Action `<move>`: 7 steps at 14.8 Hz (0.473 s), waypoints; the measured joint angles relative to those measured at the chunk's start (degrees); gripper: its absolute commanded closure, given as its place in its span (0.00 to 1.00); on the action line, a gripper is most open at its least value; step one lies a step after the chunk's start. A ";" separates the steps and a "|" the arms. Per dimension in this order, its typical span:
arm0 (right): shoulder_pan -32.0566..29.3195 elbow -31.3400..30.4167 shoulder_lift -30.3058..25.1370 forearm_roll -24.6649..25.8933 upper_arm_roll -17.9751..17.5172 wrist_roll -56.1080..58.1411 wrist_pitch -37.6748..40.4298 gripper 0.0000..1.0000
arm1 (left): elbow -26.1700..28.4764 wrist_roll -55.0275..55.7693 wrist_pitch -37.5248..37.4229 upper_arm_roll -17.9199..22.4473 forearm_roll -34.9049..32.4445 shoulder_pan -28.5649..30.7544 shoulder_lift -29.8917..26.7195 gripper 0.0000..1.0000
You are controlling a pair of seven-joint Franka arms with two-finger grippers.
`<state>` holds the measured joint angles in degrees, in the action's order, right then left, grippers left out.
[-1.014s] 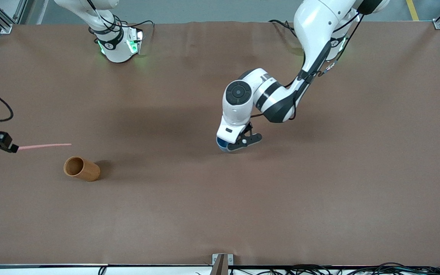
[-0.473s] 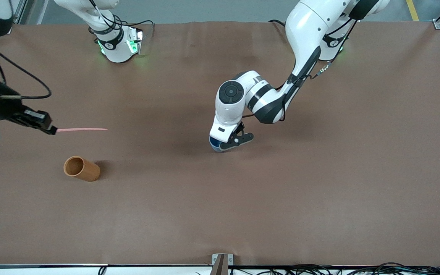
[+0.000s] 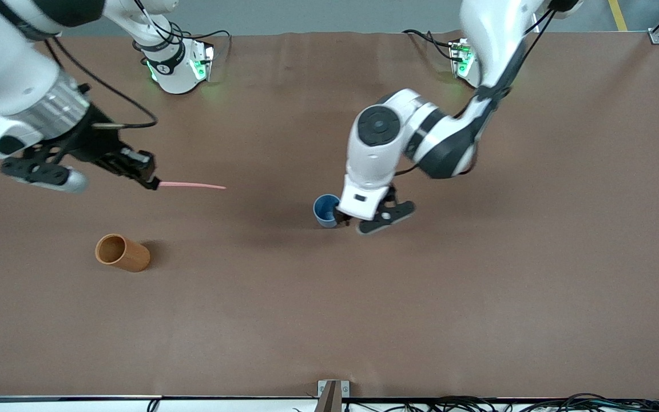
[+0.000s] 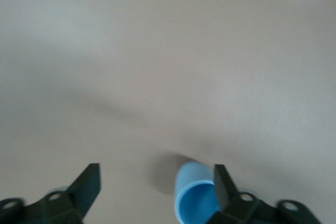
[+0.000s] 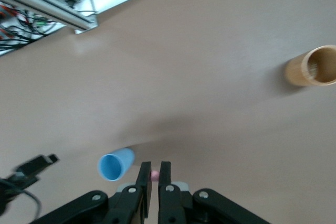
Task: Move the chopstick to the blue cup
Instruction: 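Set the cup down and withdraw the left gripper while the right gripper carries the chopstick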
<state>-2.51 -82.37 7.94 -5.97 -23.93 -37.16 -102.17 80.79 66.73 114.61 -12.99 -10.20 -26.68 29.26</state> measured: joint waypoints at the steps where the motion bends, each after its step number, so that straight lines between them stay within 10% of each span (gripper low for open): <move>1: 0.06 -0.19 0.00 0.15 -2.01 -2.33 -1.36 1.00 | -0.24 -2.17 -2.84 0.02 0.00 2.04 -2.79 0.00; 7: 0.94 -7.50 0.56 14.69 -20.29 -29.14 -13.03 1.00 | -0.30 -19.50 -15.07 -0.09 0.01 14.44 -15.61 0.00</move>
<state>-1.58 -89.87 8.50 8.72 -44.23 -66.30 -115.19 80.48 47.23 99.54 -13.07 -10.19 -12.24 13.66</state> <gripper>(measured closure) 0.907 0.000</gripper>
